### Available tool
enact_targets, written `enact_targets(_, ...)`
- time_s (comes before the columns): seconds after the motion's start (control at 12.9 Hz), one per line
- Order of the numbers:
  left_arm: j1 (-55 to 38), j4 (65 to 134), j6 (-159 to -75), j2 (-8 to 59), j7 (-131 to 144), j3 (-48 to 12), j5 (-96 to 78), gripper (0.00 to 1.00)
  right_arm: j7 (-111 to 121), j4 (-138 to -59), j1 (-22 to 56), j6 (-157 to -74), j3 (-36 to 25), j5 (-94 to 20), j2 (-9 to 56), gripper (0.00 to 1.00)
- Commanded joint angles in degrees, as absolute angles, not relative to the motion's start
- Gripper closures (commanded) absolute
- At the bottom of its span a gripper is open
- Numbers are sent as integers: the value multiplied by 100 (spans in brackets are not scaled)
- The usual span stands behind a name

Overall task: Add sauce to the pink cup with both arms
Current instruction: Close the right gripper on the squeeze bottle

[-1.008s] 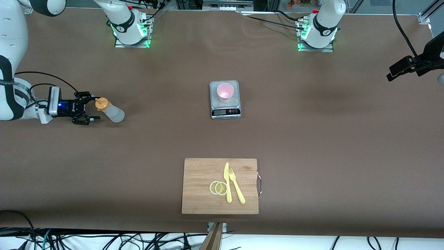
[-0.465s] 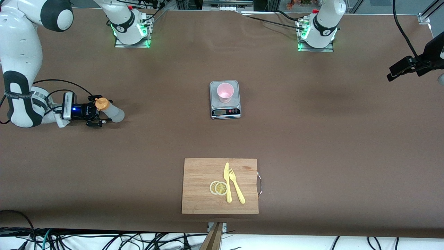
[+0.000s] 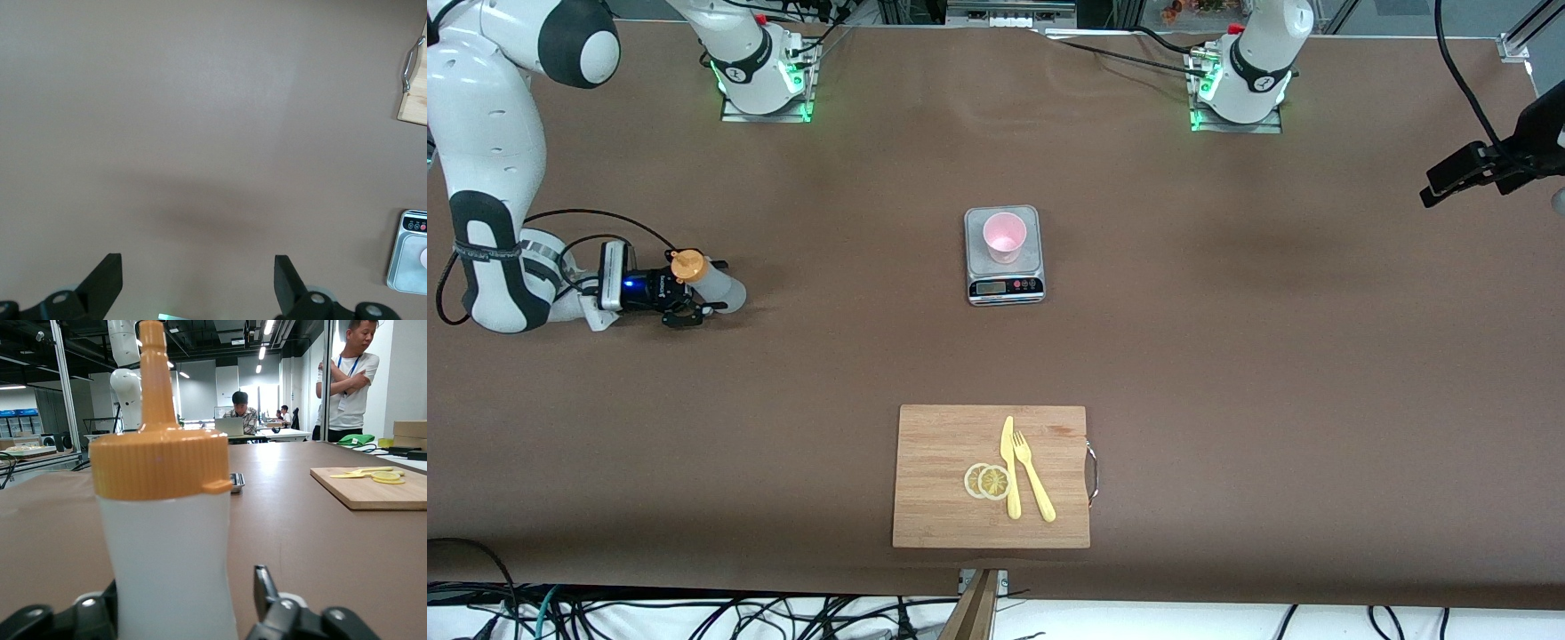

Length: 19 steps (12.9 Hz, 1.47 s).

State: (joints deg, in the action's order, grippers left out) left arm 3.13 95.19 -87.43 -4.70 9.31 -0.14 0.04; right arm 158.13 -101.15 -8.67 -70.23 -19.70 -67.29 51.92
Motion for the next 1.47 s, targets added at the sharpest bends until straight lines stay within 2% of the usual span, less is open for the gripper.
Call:
enact_targets(0.0,343,9378,-8613,-457,826,-44,-35,0,16559,-9985,-958,-6926,-1960,-6811,5300,95)
enact_targets(0.08,343,9378,-8605,-457,844,-53,-44,0,16515,-9932,-975,-6917,-1960,-6820,5291,100)
enact_targets(0.47,343,9378,-8675,-404,826,0,-44,0,15700,-9853,-870,-6908,-1934,-6829,5203,100)
enact_targets(1.01,422,9378,-8666,-308,791,18,-35,0,13750,-9194,-555,-6899,-1635,-6829,5028,100)
enact_targets(1.4,413,9369,-8666,-316,791,-18,-35,0,12437,-9105,69,-7505,-1652,-6803,4299,100)
